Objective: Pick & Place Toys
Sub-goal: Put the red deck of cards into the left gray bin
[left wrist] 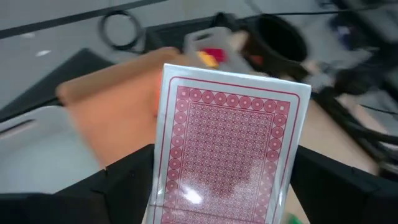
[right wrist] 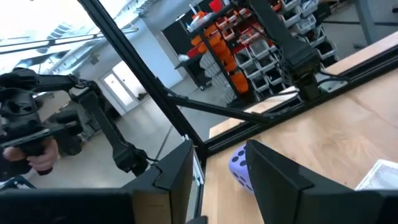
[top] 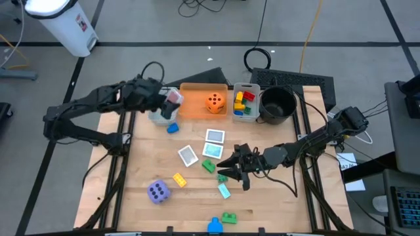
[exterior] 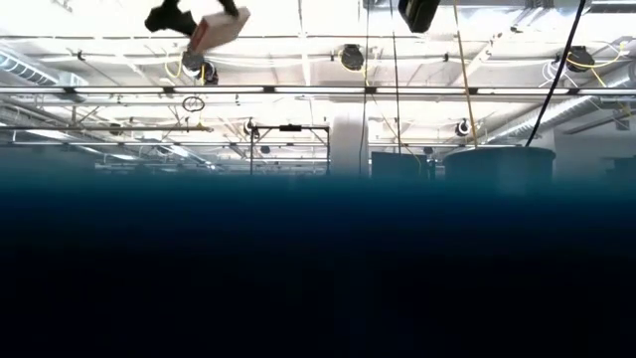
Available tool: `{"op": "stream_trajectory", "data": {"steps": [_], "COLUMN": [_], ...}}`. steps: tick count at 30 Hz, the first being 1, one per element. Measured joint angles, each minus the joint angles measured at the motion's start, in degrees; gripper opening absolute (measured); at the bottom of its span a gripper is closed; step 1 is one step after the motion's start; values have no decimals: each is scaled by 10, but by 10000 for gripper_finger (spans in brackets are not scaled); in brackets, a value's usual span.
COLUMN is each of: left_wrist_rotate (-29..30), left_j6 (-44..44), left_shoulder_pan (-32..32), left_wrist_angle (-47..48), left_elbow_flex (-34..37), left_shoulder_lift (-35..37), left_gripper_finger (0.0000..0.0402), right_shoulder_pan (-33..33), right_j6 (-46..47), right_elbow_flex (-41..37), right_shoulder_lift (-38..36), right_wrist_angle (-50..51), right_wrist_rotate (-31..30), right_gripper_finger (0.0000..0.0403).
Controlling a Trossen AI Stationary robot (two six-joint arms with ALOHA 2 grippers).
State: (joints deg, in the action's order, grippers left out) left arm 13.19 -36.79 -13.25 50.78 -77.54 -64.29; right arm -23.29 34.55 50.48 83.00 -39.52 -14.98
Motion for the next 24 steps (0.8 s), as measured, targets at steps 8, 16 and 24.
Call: {"op": "stream_trajectory", "data": {"steps": [8,16,24], "left_wrist_rotate": [-13,-56,-57], "left_j6": [7,41,82], "left_shoulder_pan": [-149,-286,-353], "left_wrist_angle": [34,53,69], "left_elbow_flex": [0,0,0], "left_shoulder_lift": [-49,-130,-190], "left_gripper_finger": [308,340,307], "right_shoulder_pan": [34,102,189], "right_j6": [-14,-35,-47], "right_elbow_flex": [0,0,0], "right_shoulder_lift": [0,0,0], "right_wrist_angle": [-1,0,20], "right_wrist_rotate": [-1,1,2], "right_gripper_finger": [141,141,141]}}
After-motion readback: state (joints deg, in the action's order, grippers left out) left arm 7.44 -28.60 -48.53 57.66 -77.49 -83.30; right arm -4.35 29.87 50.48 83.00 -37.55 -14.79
